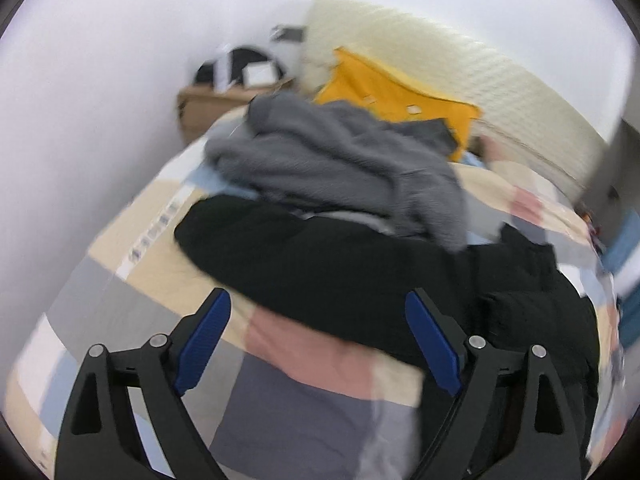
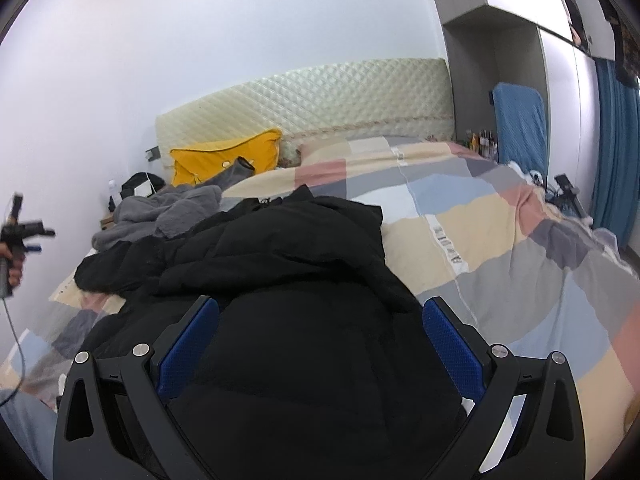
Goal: Fold large clothes
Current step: 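Grasp the other black sleeve with the left gripper and lift it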
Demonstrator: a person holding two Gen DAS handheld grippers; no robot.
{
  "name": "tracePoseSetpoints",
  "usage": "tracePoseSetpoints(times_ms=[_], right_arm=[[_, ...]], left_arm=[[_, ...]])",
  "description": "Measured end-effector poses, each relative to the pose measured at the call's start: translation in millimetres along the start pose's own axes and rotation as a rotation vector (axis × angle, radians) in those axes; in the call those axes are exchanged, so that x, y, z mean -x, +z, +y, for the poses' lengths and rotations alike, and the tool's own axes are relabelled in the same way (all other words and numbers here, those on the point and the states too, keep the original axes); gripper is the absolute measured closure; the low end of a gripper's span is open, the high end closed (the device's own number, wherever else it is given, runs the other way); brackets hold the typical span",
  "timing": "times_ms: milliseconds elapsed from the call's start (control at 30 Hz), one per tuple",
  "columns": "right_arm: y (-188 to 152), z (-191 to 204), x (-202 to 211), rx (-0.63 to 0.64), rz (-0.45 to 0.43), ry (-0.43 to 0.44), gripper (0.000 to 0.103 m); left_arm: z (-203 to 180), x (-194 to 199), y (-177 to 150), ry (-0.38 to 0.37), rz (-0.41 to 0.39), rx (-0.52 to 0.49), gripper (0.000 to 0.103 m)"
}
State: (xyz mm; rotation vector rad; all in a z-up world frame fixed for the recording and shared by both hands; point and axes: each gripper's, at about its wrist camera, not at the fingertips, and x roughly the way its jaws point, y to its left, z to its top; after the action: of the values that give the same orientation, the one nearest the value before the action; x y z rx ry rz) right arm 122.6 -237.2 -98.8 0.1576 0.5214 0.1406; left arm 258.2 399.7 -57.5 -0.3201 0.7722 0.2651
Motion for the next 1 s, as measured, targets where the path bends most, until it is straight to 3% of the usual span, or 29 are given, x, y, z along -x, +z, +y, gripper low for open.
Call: tracePoseSetpoints(times_ms=[300,567,700,833,967,1000], right_arm=[[5,13,-23,-0.026,0.051,-0.069,0.000],[6,27,-51,0.021,0.094,-0.139,0.000],[6,30,-58,0.024,0.109,-0.157,0.000],[7,38,-57,0.071,0.093,-0.173,0.000],[8,42,-52,0.076,0.095,-0.162,0.000],[8,43,-51,0.086,0.096,-0.162,0.000]], left_arm=[[110,-133,-15,-0.072,0.100,0.353,0.012],[172,-203,-18,-0.182,0.056,0.592,0.013],[176,-222,-6,-0.200,-0.005,0.590,0.017],[164,-241,9,-0.140,-0.004,0.481,0.049],[157,-236,13,-0.132,-0.022,0.459,0.088],[157,-233,14,-0.119,-0.020,0.448,0.092]])
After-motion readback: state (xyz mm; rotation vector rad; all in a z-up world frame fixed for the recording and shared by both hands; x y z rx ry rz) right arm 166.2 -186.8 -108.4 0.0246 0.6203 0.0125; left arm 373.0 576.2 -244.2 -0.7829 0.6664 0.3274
